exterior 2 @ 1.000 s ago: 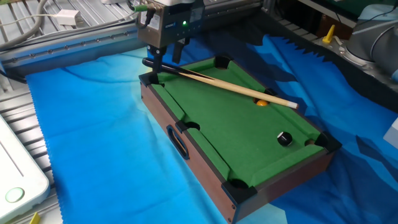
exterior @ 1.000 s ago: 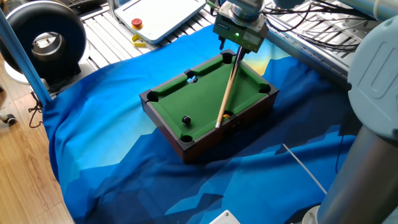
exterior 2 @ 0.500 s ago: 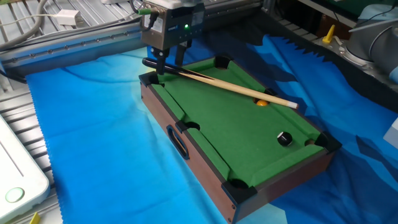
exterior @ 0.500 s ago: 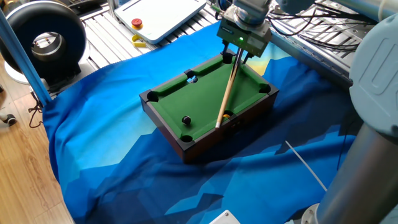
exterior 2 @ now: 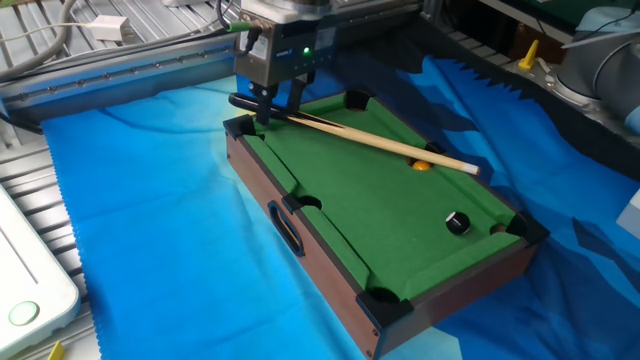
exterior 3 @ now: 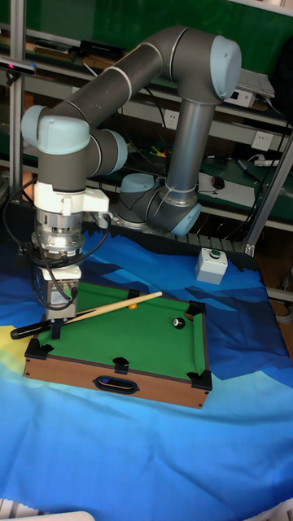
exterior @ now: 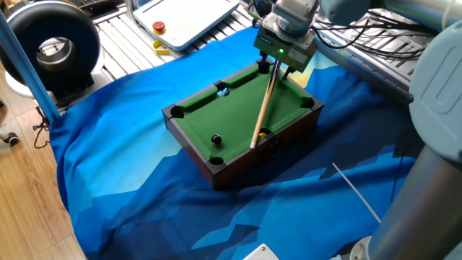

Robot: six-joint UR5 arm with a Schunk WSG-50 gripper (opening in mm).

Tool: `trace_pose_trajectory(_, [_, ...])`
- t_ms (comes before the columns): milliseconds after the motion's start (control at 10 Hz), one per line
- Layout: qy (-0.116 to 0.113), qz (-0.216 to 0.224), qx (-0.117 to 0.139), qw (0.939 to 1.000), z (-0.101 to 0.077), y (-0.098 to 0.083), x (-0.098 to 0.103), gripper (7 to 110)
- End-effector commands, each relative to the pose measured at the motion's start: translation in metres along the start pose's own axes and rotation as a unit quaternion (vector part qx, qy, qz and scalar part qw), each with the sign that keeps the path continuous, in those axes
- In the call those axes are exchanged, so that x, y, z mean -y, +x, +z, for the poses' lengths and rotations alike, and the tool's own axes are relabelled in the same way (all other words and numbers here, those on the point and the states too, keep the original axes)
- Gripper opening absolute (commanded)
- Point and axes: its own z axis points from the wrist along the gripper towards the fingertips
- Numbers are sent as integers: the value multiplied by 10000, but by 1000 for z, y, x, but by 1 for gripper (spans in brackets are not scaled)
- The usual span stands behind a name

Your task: Hit the pool ball

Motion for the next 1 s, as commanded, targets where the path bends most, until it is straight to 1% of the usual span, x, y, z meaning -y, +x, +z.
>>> trace_pose_trajectory(0, [11,42,-17,10000,-6,2,3,66])
trace_pose_trajectory(200, [-76,91,-10,9999,-19,-8,7,66])
trace_pose_trajectory(300, [-29,130,102,9999,-15,-16,7,66])
trace_pose_trajectory(500, [58,187,-70,9998,-1,-21,3,66])
trace_pose_trajectory(700, [196,377,-220,9989,9,-38,4,66])
trace_pose_trajectory(800, [284,437,-275,9983,12,-41,5,66])
trace_pose_trajectory(900, [319,477,-83,9983,14,-49,4,66])
